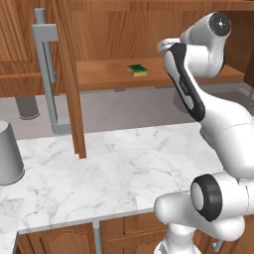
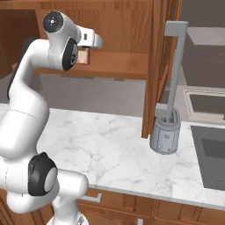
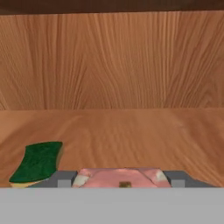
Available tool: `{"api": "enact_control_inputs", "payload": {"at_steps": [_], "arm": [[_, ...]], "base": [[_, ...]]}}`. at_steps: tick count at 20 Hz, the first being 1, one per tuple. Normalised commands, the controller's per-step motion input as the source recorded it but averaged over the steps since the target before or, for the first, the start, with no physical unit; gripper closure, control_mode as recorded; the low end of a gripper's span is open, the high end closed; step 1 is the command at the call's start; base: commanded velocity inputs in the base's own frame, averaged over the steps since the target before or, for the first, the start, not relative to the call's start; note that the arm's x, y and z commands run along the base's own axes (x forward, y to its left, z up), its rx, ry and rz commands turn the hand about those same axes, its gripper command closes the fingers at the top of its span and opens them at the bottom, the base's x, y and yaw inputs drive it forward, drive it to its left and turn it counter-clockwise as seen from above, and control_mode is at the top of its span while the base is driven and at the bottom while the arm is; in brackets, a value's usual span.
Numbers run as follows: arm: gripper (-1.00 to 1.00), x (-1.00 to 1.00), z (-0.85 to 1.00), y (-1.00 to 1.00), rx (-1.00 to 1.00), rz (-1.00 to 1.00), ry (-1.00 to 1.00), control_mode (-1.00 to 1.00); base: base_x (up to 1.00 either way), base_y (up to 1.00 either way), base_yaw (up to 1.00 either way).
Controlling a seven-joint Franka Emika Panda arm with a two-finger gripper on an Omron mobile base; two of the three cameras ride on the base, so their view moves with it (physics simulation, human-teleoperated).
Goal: Pick up the sponge and bar soap from the sink, and place them back in the cabinet, and close the cabinet doors.
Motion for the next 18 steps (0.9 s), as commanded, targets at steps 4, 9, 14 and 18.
{"api": "enact_control_inputs", "payload": {"at_steps": [4, 9, 14, 18], "arm": [[1.00, 0.34, -0.01, 0.00, 0.00, 0.00, -0.05, -1.00], [1.00, 0.26, -0.04, 0.00, 0.00, 0.00, -0.05, -1.00], [1.00, 0.20, -0.10, 0.00, 0.00, 0.00, -0.04, -1.00], [1.00, 0.18, -0.19, 0.00, 0.00, 0.00, -0.04, -1.00]], "base": [[0.00, 0.00, 0.00], [0.00, 0.00, 0.00], [0.00, 0.00, 0.00], [0.00, 0.00, 0.00]]}}
